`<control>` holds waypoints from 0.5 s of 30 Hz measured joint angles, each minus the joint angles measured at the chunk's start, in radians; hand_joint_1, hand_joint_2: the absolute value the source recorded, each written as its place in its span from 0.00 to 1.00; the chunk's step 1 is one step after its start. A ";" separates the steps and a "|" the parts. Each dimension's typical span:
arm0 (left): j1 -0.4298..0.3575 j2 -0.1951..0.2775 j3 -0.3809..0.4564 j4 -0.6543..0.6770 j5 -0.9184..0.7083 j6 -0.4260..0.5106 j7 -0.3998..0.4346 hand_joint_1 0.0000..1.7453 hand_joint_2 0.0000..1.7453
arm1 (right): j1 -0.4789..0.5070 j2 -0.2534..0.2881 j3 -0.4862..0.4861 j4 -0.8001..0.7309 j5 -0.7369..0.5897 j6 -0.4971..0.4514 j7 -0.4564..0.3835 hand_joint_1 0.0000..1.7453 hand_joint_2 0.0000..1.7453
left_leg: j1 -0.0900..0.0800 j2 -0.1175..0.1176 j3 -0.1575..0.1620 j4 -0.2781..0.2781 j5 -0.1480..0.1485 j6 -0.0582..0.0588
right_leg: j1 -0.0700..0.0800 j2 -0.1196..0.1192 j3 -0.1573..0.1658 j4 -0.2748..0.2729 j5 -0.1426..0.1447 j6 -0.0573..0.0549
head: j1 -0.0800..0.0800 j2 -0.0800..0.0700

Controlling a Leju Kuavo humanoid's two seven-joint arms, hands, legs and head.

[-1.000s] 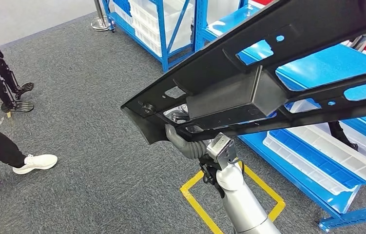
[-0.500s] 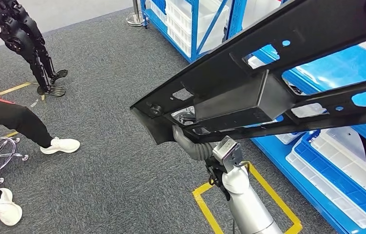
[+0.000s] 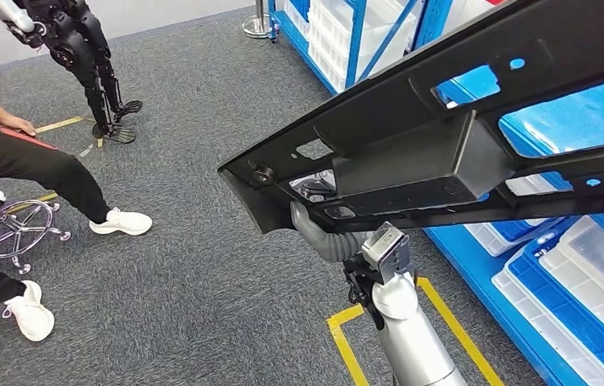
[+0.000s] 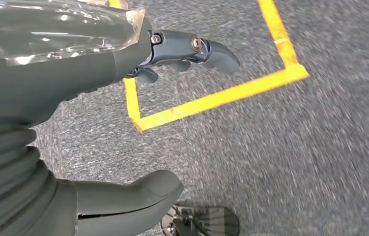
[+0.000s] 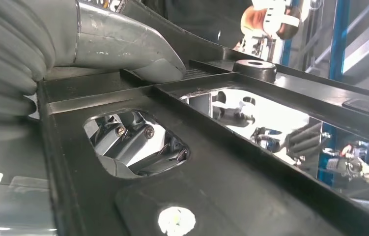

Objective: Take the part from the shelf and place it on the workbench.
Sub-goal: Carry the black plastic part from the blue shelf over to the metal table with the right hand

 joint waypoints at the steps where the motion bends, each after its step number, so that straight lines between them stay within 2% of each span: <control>1: 0.002 0.001 0.000 0.000 0.000 0.001 -0.003 0.00 1.00 | 0.000 0.000 0.000 0.000 -0.001 0.001 -0.001 1.00 1.00 | 0.002 -0.011 0.003 -0.007 0.004 0.003 | 0.000 0.002 -0.001 0.003 -0.004 0.003 | 0.000 0.000; 3: 0.005 0.002 0.001 0.000 0.000 0.002 -0.006 0.00 1.00 | 0.001 -0.001 0.000 -0.001 -0.003 0.001 -0.004 1.00 1.00 | 0.008 -0.032 0.013 -0.021 0.014 0.012 | -0.001 0.036 -0.019 0.051 -0.030 0.004 | 0.002 0.000; 5: 0.004 0.003 0.001 0.000 -0.001 0.002 -0.009 0.00 1.00 | 0.008 -0.006 -0.003 -0.001 -0.006 0.000 -0.007 1.00 1.00 | 0.012 -0.056 0.017 -0.026 0.018 0.017 | -0.004 0.075 -0.077 0.173 -0.081 -0.003 | 0.006 0.000; 6: 0.004 0.003 0.001 0.000 -0.002 0.002 -0.009 0.00 1.00 | 0.014 -0.009 -0.004 -0.001 -0.008 0.000 -0.009 1.00 1.00 | 0.012 -0.069 0.017 -0.025 0.018 0.017 | -0.006 0.082 -0.112 0.238 -0.101 -0.003 | 0.007 0.000; 7: 0.005 0.003 0.001 0.000 -0.003 0.002 -0.010 0.00 1.00 | 0.019 -0.012 -0.005 -0.001 -0.010 0.000 -0.010 1.00 1.00 | 0.013 -0.083 0.017 -0.025 0.018 0.017 | -0.008 0.085 -0.136 0.278 -0.110 0.001 | 0.008 0.000; 8: 0.006 0.003 0.001 0.000 -0.005 0.002 -0.010 0.00 1.00 | 0.023 -0.015 -0.005 -0.001 -0.012 -0.001 -0.010 1.00 1.00 | 0.014 -0.096 0.017 -0.024 0.017 0.017 | -0.010 0.087 -0.143 0.280 -0.102 0.010 | 0.008 0.000; 9: 0.008 0.003 0.001 0.000 -0.007 0.002 -0.010 0.00 1.00 | 0.024 -0.016 -0.006 -0.001 -0.013 -0.001 -0.011 1.00 1.00 | 0.015 -0.109 0.018 -0.022 0.016 0.015 | -0.014 0.089 -0.131 0.241 -0.079 0.022 | 0.008 0.000; 10: 0.009 0.003 0.001 0.000 -0.008 0.002 -0.010 0.00 1.00 | 0.025 -0.017 -0.006 -0.001 -0.013 -0.001 -0.011 1.00 1.00 | 0.017 -0.122 0.018 -0.018 0.014 0.012 | -0.019 0.095 -0.102 0.172 -0.046 0.035 | 0.008 0.000; 11: 0.009 0.003 0.002 0.000 -0.009 0.002 -0.010 0.00 1.00 | 0.025 -0.017 -0.005 -0.001 -0.014 -0.001 -0.012 1.00 1.00 | 0.018 -0.133 0.017 -0.012 0.011 0.006 | -0.022 0.105 -0.074 0.105 -0.018 0.043 | 0.009 0.000; 12: 0.009 0.004 0.002 0.000 -0.010 0.001 -0.010 0.00 1.00 | 0.024 -0.017 -0.005 -0.001 -0.014 -0.001 -0.012 1.00 1.00 | 0.019 -0.144 0.014 -0.006 0.007 0.000 | -0.026 0.113 -0.050 0.054 0.002 0.044 | 0.009 0.000; 13: 0.009 0.005 0.002 0.000 -0.009 -0.002 -0.010 0.00 1.00 | 0.025 -0.017 -0.005 -0.001 -0.015 -0.001 -0.013 1.00 1.00 | 0.018 -0.151 0.010 0.000 0.004 -0.006 | -0.026 0.119 -0.036 0.025 0.013 0.039 | 0.010 0.000; 15: 0.013 0.006 0.006 0.000 -0.003 -0.017 -0.010 0.00 1.00 | 0.026 -0.016 -0.005 -0.001 -0.018 0.001 -0.015 1.00 1.00 | 0.019 -0.160 0.004 0.002 0.003 -0.015 | -0.023 0.112 -0.031 0.018 0.018 0.021 | 0.010 0.000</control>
